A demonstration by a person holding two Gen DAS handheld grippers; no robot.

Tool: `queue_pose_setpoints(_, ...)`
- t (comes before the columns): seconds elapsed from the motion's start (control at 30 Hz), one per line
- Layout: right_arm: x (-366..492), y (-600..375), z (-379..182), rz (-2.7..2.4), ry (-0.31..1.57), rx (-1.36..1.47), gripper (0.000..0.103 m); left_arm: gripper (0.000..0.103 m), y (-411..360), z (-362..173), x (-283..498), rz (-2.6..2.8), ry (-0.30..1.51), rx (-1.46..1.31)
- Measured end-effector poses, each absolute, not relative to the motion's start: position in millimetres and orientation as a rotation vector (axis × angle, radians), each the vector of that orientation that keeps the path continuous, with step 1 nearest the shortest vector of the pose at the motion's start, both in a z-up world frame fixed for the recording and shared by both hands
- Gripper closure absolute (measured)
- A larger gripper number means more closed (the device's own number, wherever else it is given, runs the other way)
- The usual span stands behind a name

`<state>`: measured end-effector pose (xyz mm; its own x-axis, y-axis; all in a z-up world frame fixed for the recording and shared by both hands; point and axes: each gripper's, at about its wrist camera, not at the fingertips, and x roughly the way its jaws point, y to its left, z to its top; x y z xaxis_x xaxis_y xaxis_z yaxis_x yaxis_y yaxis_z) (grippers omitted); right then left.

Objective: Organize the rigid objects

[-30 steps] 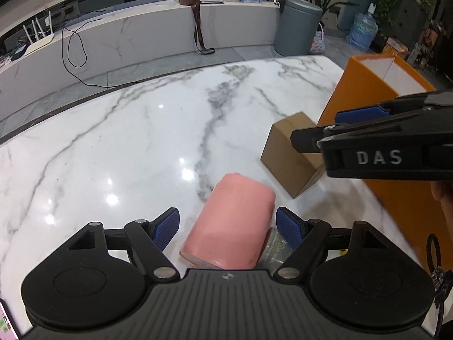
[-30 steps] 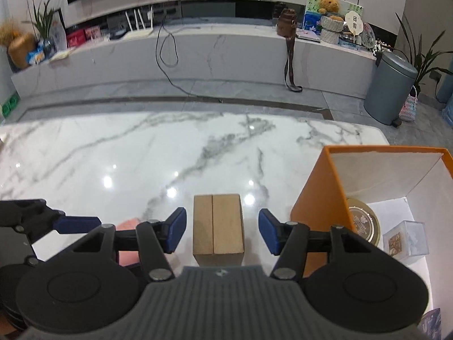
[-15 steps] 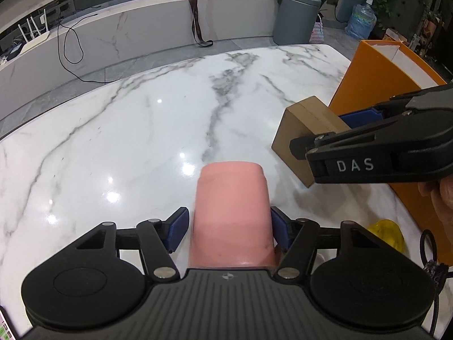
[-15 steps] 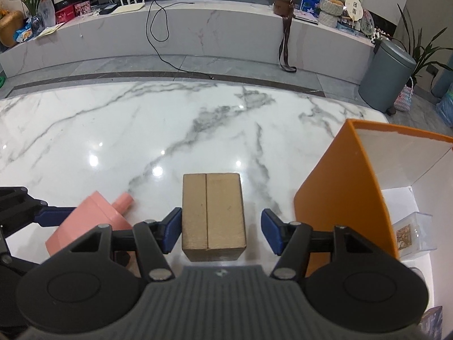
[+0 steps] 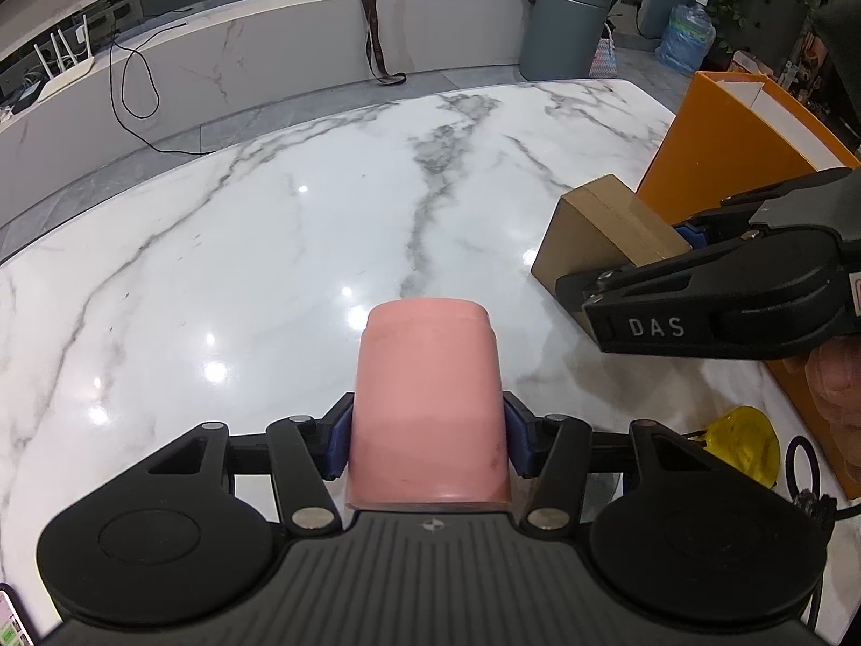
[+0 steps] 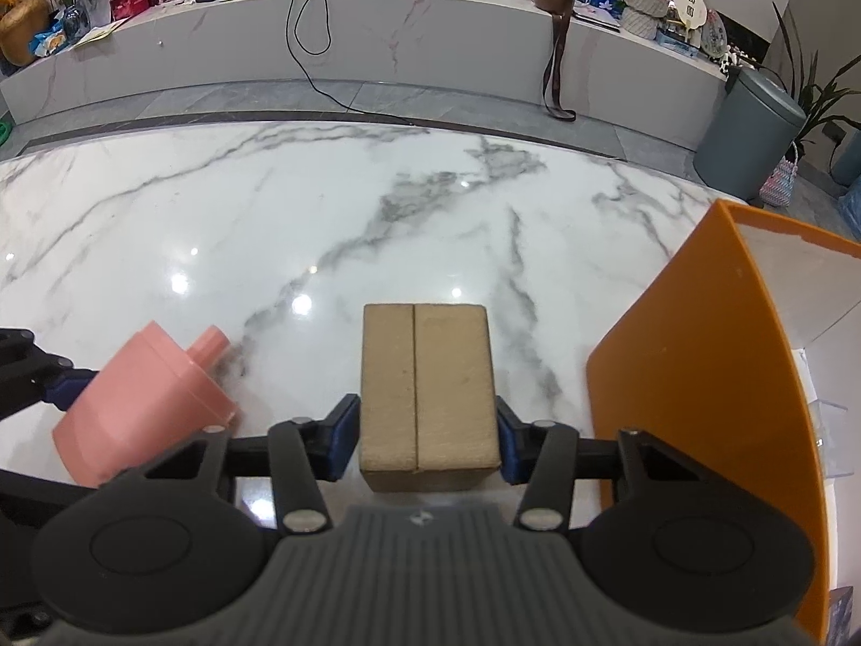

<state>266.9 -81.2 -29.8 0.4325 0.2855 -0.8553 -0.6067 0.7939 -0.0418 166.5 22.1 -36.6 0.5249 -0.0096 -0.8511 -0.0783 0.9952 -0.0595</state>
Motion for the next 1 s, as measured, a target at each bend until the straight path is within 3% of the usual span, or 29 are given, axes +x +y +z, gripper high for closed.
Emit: queue_pose_setpoints(1.0, 266.7, -80.4, -28.2, 0.608, 0.986, -0.356, 0.057, 0.041, 23.1, -25.2, 163.4, 0.061, 1.012, -0.062)
